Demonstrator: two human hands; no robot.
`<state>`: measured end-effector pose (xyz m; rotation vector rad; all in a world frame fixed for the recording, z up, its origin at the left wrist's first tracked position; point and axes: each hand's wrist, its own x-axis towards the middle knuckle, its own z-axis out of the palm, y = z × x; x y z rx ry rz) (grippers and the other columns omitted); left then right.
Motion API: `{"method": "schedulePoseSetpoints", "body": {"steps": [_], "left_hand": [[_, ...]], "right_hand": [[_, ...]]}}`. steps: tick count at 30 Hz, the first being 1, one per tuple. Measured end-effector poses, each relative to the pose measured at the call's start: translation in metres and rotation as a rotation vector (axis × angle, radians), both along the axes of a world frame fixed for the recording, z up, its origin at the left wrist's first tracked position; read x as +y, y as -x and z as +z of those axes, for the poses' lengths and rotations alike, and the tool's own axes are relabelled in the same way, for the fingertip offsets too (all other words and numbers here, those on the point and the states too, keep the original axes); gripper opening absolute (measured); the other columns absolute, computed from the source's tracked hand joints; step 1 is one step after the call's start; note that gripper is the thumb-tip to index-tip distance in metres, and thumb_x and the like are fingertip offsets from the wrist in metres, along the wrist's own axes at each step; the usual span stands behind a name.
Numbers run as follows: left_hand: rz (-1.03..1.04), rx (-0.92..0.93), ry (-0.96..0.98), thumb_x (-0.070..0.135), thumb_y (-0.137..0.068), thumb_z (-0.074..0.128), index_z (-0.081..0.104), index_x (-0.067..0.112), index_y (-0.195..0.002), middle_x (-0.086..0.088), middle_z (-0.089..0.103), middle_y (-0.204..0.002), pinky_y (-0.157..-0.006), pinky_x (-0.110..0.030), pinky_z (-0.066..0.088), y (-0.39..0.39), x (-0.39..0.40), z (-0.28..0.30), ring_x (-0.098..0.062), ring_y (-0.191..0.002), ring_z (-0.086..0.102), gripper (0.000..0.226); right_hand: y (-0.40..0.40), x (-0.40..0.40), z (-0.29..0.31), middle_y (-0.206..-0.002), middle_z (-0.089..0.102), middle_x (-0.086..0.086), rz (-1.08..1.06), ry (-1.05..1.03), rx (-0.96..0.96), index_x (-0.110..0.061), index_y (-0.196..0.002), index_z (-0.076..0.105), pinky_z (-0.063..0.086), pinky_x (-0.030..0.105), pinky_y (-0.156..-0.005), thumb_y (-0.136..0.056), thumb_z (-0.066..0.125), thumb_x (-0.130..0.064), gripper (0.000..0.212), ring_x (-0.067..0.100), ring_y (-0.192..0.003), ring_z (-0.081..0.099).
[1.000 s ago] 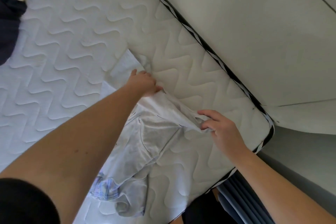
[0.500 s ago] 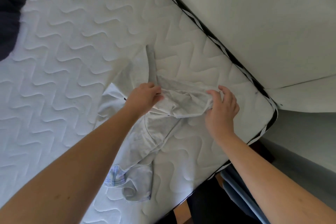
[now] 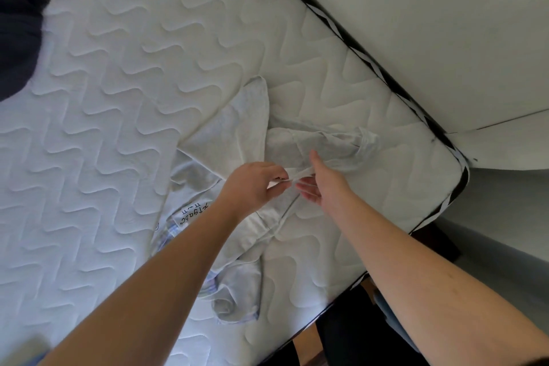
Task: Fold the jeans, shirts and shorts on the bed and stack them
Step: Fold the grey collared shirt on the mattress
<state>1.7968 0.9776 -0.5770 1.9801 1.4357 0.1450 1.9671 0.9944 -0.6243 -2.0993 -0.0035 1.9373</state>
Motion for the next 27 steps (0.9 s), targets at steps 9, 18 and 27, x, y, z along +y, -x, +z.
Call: {"method": "schedulePoseSetpoints", "body": {"steps": [9, 18, 27], "left_hand": [[0.402, 0.130, 0.132, 0.026, -0.099, 0.048, 0.058, 0.014, -0.121, -0.005, 0.058, -0.113, -0.080, -0.033, 0.046, 0.018, 0.058, -0.029, -0.023, -0.092, 0.061, 0.027], [0.266, 0.276, 0.256, 0.004, -0.097, 0.041, 0.018, 0.021, -0.157, -0.005, 0.012, -0.163, -0.105, -0.042, 0.040, 0.027, 0.156, -0.061, -0.033, -0.135, 0.043, 0.066], [-0.046, 0.631, 0.292, 0.013, -0.097, 0.053, 0.058, 0.008, -0.127, -0.016, 0.057, -0.126, -0.091, -0.039, 0.046, 0.037, 0.195, -0.066, -0.033, -0.117, 0.055, 0.031]], "right_hand": [[-0.009, -0.006, -0.012, -0.082, 0.069, 0.007, 0.101, -0.277, -0.180, -0.005, -0.103, 0.061, 0.056, 0.029, -0.050, -0.102, 0.048, -0.026, 0.025, 0.018, -0.058, 0.070], [-0.029, -0.010, 0.009, -0.077, 0.068, 0.013, 0.289, -0.447, -0.335, -0.014, -0.086, 0.060, 0.050, 0.018, -0.045, -0.104, 0.045, -0.029, 0.028, 0.016, -0.055, 0.067], [-0.039, -0.031, 0.019, -0.093, 0.071, -0.009, 0.455, -0.482, -0.108, -0.022, -0.108, 0.063, 0.051, 0.011, -0.062, -0.101, 0.052, -0.014, 0.016, 0.006, -0.074, 0.073]]}}
